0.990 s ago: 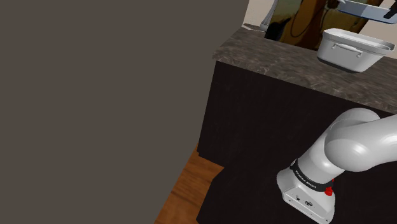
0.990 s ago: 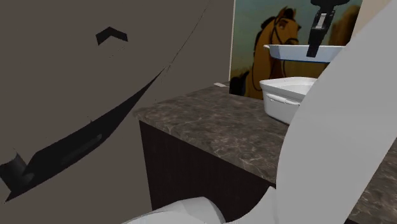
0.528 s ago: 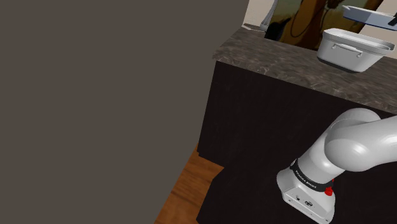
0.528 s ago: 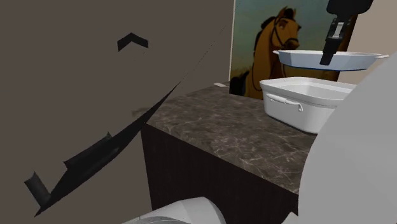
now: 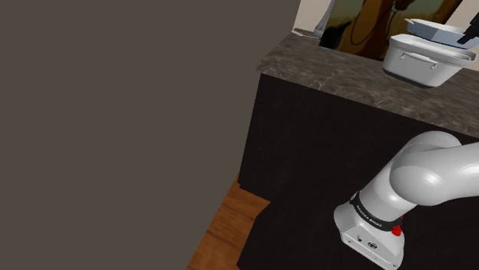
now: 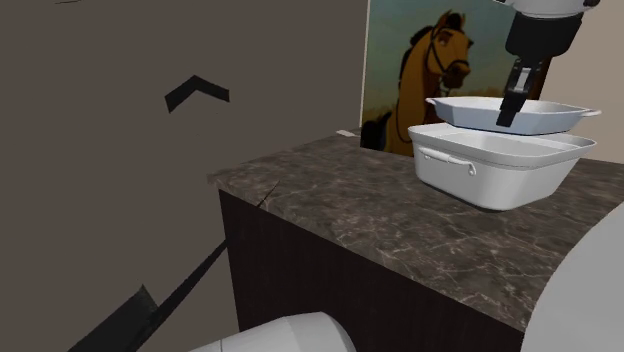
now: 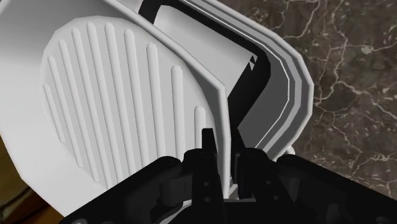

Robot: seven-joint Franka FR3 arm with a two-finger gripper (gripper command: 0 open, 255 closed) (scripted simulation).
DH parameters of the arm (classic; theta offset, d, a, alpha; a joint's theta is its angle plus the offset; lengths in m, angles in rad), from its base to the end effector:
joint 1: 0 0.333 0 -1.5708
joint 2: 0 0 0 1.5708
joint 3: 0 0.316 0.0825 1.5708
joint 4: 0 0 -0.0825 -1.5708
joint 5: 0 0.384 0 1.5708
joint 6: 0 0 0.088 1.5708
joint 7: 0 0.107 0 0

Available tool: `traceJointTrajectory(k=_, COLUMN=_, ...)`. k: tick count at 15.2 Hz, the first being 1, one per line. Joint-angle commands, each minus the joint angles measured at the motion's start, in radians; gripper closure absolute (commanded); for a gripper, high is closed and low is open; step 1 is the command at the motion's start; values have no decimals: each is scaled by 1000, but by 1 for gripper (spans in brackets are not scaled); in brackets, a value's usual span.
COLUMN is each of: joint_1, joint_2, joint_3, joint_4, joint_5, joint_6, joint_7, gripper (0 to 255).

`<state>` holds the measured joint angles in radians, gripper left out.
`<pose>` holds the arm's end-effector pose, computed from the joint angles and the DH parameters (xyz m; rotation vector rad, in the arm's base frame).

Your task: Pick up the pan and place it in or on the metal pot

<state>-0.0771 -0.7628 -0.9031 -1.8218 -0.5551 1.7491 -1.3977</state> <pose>0.0483 -0.4728 0.6911 2.6968 0.5790 0.2662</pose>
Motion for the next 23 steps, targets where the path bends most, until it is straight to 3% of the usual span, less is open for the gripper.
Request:
traceJointTrajectory(k=1, joint_1=-9, joint_2=-13, joint_3=-3, joint_4=-35, joint_5=-9, joint_6=25, joint_7=6, gripper=255)
traceJointTrajectory(k=10, joint_1=-16, joint_2=-23, joint_3=-6, joint_4=-64, joint_5=-18, joint_6=44, joint_7=11, gripper=255)
traceJointTrajectory(k=11, joint_1=-16, joint_2=-23, joint_3=-6, joint_4=-64, joint_5=-18, joint_6=44, joint_7=11, gripper=0)
traceJointTrajectory(k=16, joint_1=-16, joint_2=-23, joint_3=-6, joint_4=-64, joint_5=-18, joint_6=44, joint_7=11, gripper=0)
traceJointTrajectory(k=20, joint_1=-26, joint_2=-11, joint_3=51, joint_4=45, joint_5=11, joint_6=-70, joint_7=-9, gripper=0)
traceJointTrajectory(k=23, joint_1=-26, joint_2=-11, joint_3=51, joint_4=45, joint_5=12, joint_6=-70, joint_7=-9, gripper=0)
